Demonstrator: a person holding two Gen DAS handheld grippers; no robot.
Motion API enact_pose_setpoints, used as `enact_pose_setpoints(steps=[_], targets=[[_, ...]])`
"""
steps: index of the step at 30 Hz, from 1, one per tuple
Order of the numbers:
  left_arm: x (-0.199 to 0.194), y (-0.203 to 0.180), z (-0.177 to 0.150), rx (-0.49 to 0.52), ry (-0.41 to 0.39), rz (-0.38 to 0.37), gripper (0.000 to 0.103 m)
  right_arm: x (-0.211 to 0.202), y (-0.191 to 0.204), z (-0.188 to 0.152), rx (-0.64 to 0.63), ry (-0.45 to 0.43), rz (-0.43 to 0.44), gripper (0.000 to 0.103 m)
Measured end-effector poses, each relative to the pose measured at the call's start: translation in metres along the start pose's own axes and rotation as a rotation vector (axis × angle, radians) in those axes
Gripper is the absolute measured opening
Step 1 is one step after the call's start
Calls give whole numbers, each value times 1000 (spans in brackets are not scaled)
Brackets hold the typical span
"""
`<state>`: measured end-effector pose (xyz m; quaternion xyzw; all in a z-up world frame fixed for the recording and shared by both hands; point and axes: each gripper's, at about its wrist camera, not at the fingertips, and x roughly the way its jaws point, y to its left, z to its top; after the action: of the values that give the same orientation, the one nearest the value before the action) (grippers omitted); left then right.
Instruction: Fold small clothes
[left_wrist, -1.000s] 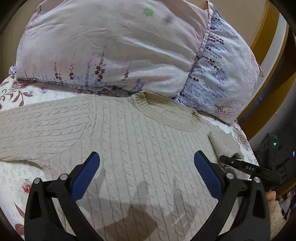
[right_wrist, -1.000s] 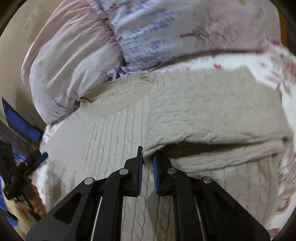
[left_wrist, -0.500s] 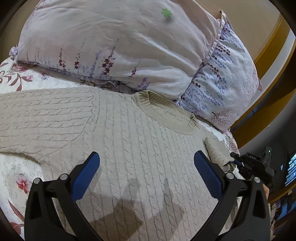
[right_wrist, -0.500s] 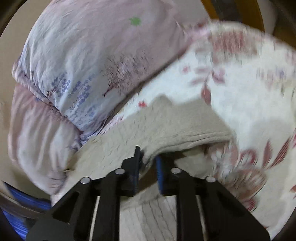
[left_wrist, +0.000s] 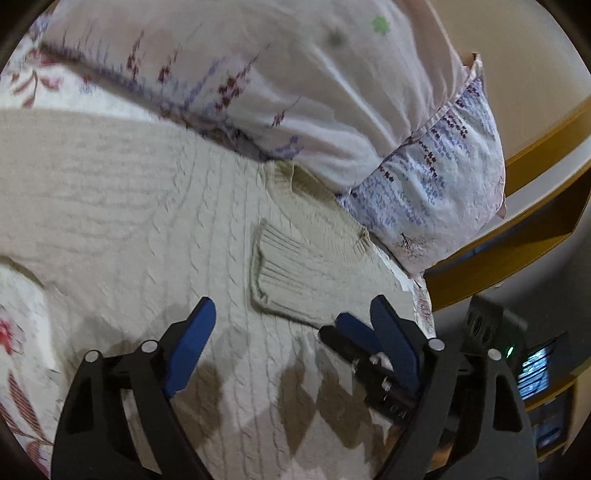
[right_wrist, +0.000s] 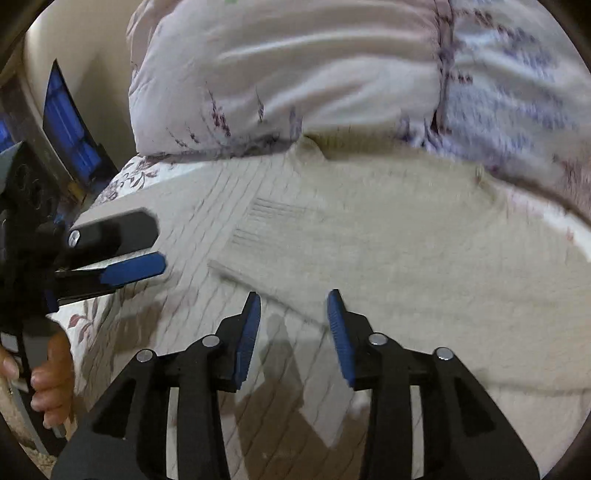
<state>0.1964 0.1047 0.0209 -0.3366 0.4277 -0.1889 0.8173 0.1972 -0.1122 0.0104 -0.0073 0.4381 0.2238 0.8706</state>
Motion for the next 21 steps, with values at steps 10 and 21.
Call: enact_pose_setpoints(steps=[10, 21], targets=[[41, 3, 1, -153, 123, -45, 53, -70, -135, -41, 627, -40, 179, 53], [65, -12, 26, -52, 50, 16, 6, -109, -217, -85, 979, -263, 63, 49]])
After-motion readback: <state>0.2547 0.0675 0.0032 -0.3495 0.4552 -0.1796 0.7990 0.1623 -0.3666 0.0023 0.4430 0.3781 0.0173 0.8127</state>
